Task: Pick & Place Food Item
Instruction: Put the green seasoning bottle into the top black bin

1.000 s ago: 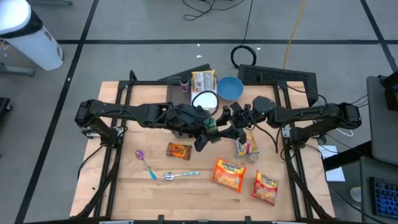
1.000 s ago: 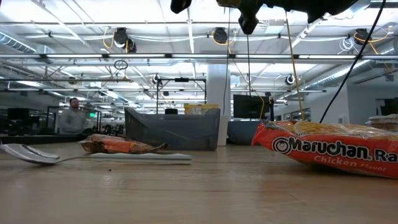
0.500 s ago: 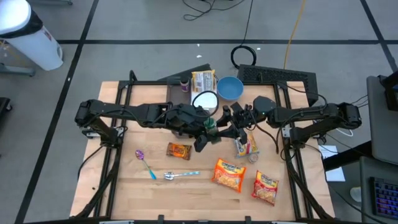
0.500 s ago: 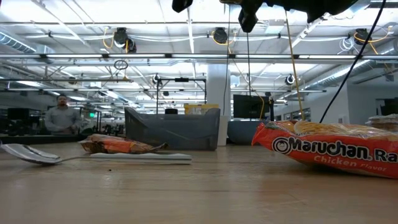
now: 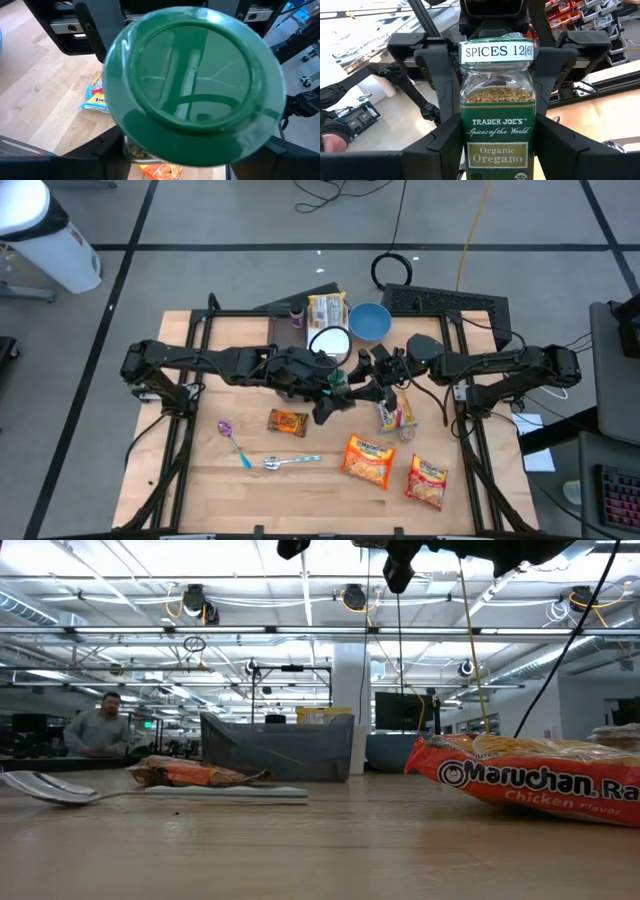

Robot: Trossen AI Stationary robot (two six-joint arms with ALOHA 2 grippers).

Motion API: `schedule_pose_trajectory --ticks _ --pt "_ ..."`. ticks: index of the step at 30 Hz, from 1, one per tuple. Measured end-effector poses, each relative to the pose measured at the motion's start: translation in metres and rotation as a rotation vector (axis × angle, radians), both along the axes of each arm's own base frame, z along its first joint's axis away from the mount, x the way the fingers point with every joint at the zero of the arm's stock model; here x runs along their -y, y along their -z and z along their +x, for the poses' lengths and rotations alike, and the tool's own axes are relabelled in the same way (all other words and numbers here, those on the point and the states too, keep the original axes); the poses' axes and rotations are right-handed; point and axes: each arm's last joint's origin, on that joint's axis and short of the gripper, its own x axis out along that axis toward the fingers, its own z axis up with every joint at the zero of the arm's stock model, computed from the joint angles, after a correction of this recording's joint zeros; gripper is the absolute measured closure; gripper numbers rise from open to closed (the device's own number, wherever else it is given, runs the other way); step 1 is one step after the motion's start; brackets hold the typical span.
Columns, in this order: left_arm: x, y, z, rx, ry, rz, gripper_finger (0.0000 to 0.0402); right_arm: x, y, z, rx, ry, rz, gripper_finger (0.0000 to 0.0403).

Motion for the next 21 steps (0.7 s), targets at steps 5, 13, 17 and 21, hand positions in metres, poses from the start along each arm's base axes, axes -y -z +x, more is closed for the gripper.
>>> schedule_pose_trajectory --ticks 5,13,17,21 --pt "0.0 0.0001 0.0001 0.0 -0.001 -0.002 0.0109 0.0001 0.0002 0.0 0.0 0.001 -0.003 0.0209" --pt "-0.0001 0.0003 0.0 -0.002 -0.001 0.004 0.0135 0.0 -0.0005 -0.0001 0.012 -0.002 -0.013 0.0209" --pt "-0.0015 0.0001 0.0001 -0.001 0.0 0.011 0.0146 0.0 -0.0016 -0.0002 0.025 -0.003 -0.011 0.0209" --pt "-0.0076 0.001 -0.0001 -0.014 -0.012 -0.005 0.0148 0.0 -0.0014 0.0 0.022 -0.003 -0.005 0.0209"
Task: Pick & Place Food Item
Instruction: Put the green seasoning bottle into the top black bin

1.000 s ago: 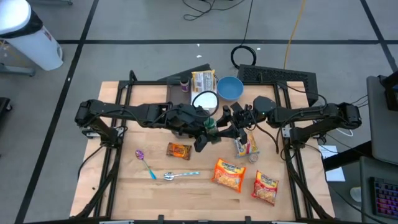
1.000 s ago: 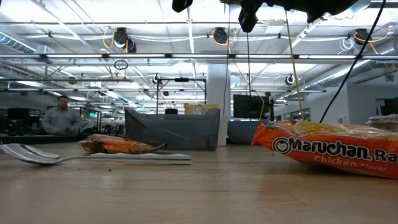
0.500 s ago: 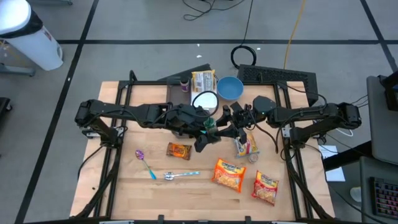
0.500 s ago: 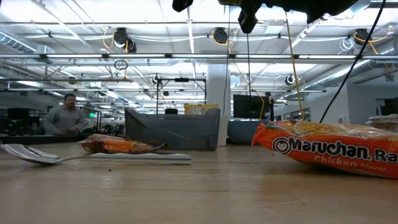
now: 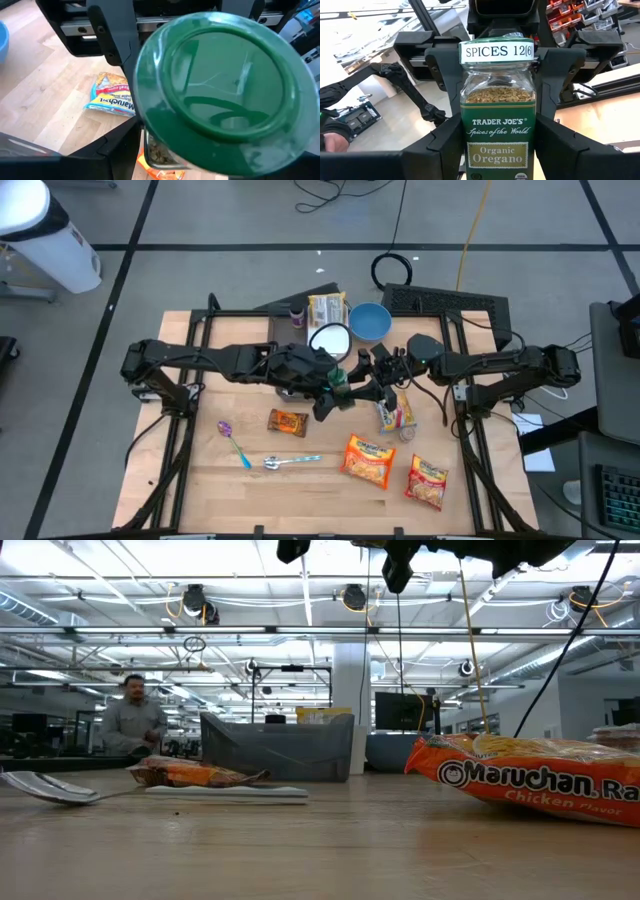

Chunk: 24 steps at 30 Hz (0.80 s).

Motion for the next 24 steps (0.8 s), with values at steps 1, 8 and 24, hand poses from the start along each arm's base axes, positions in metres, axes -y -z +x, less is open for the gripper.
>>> schedule_pose_trajectory --ticks 1,8,24 --pt "-0.001 0.0 0.0 -0.002 0.003 -0.005 0.0149 0.0 0.0 0.0 0.0 0.0 0.0 0.0209" --pt "-0.011 0.0 0.0 -0.011 0.057 -0.074 0.0149 0.0 0.0 0.0 0.0 0.001 -0.002 0.0209" --pt "-0.022 -0.017 -0.02 -0.001 0.098 -0.115 0.0149 0.002 0.003 0.0 -0.022 0.004 -0.014 0.0209"
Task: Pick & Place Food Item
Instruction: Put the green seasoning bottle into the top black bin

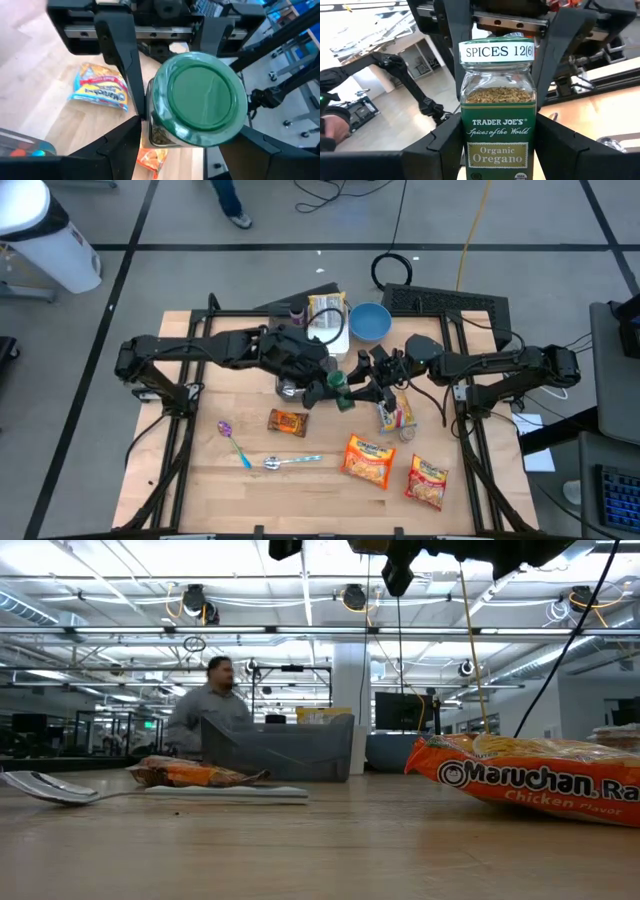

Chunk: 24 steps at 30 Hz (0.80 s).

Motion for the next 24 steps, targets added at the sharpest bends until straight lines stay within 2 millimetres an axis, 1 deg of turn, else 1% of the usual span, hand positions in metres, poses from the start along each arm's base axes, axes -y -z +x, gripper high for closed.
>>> schedule_pose_trajectory --ticks 5,10,17,24 --pt "-0.007 -0.005 -0.005 0.015 -0.019 0.024 0.0149 0.0 0.001 0.0 -0.004 0.002 -0.002 0.0209" --pt "-0.01 -0.007 -0.005 0.044 -0.019 0.047 0.0149 0.0 0.0 0.0 -0.003 0.007 -0.002 0.0209" --pt "-0.013 -0.017 -0.001 0.152 -0.038 0.088 0.0149 0.0 0.003 0.0 -0.03 -0.007 -0.004 0.0209" --pt "-0.013 -0.014 -0.002 0.13 -0.033 0.091 0.0149 0.0 0.003 0.0 -0.025 0.001 -0.009 0.0209"
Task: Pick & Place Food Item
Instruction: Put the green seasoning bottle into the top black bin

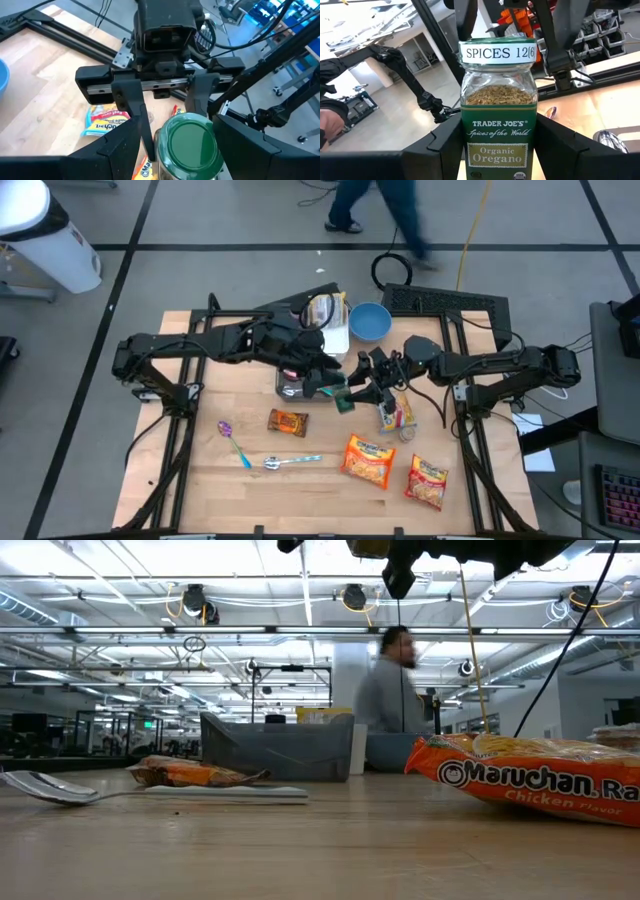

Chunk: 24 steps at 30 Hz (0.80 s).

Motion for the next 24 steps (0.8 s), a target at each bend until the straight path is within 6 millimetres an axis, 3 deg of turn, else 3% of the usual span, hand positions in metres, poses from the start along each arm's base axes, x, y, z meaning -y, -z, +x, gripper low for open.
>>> schedule_pose_trajectory --ticks 14,24 --pt "0.002 -0.004 0.001 0.043 0.044 -0.013 0.0149 0.006 0.0 0.0 0.002 0.023 0.006 0.0209" --pt "0.002 0.006 -0.002 -0.064 0.018 0.024 0.0149 0.007 -0.002 0.0 0.012 0.036 0.008 0.0209"
